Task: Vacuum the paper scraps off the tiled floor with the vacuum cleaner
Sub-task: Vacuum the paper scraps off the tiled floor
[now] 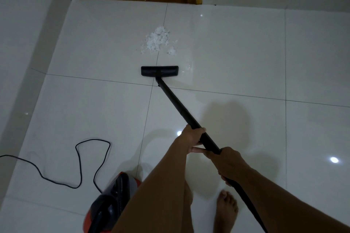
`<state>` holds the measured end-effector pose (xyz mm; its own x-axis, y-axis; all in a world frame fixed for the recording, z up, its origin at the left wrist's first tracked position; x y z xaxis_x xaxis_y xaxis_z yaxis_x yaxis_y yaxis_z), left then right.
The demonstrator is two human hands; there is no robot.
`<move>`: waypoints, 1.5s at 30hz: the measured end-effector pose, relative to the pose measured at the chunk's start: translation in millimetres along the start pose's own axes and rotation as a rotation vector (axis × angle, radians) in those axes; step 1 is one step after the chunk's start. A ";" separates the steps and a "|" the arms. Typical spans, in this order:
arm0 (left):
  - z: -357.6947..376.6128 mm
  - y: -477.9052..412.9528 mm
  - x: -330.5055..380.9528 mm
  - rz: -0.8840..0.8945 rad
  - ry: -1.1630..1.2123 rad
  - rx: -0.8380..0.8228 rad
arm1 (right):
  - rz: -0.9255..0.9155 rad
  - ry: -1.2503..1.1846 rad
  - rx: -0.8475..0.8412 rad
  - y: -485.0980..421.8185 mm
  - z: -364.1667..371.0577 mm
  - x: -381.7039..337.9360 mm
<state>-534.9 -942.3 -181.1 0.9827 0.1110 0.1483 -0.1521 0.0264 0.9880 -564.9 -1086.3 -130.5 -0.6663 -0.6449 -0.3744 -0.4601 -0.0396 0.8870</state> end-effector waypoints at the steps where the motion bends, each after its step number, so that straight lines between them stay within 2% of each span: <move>1: 1.6 -0.7 0.5 0.002 -0.002 -0.002 | 0.002 0.002 0.002 -0.5 -0.8 1.5; 23: -15.7 -19.7 76.9 0.068 -0.071 -0.011 | -0.022 -0.086 0.040 -46.5 -13.9 -51.2; 45: -18.5 -15.8 55.9 0.036 -0.046 -0.023 | -0.004 -0.074 0.025 -30.7 -4.7 -44.1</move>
<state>-479.6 -918.1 -189.2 0.9804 0.0665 0.1857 -0.1889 0.0460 0.9809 -518.7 -1060.3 -139.9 -0.7057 -0.5867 -0.3972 -0.4764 -0.0221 0.8789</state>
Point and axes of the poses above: each hand's wrist, its own y-axis away from the middle knuckle, its own z-axis out of the palm, x = y × z, the point moved 10 cm from there along -y, towards the middle knuckle, and after that the axes turned 7 degrees about -z, right-handed, at the moved point
